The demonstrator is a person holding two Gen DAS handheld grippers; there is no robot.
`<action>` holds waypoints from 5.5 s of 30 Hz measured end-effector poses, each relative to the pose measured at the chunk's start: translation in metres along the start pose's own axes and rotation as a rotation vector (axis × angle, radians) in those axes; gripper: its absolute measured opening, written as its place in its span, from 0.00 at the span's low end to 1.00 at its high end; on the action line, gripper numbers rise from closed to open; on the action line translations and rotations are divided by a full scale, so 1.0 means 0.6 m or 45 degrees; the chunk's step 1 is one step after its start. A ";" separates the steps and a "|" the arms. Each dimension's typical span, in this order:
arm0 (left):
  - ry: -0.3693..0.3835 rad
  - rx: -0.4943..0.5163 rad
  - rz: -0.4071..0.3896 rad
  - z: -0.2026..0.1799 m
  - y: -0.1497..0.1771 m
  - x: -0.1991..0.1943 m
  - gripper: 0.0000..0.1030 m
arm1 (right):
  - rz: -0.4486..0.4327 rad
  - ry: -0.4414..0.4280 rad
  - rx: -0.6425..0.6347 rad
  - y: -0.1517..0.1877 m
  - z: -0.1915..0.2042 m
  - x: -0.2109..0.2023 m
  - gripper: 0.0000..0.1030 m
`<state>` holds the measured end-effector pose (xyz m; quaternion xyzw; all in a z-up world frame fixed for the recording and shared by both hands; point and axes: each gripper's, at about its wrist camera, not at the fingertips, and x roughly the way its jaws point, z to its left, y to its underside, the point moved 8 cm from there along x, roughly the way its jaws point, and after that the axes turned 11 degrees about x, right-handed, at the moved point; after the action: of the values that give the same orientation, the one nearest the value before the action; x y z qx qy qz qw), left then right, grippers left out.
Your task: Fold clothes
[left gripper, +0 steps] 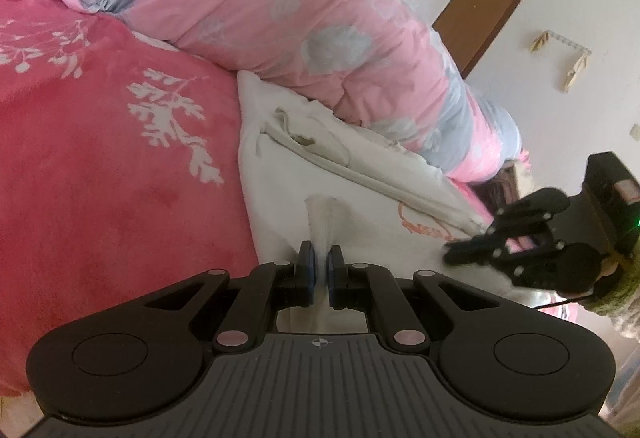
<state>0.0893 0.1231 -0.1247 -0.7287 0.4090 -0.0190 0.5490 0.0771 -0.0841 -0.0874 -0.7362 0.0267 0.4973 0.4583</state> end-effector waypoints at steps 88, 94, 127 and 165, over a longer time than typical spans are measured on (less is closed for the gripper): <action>-0.097 0.010 0.015 0.011 0.006 0.010 0.07 | -0.040 0.394 0.498 0.224 -0.274 -0.088 0.01; -0.097 0.007 0.015 0.012 0.005 0.009 0.07 | -0.173 0.503 0.953 0.254 -0.354 -0.146 0.05; -0.109 0.016 0.017 0.012 0.003 0.015 0.08 | -0.370 0.228 1.635 0.370 -0.374 -0.172 0.03; -0.097 0.489 -0.518 -0.189 -0.144 -0.189 0.04 | -1.021 0.453 1.194 0.188 -0.221 -0.530 0.02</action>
<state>0.0095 0.1096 0.0386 -0.6787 0.2223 -0.1786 0.6768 -0.0451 -0.3750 0.0913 -0.4818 0.0395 0.0931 0.8704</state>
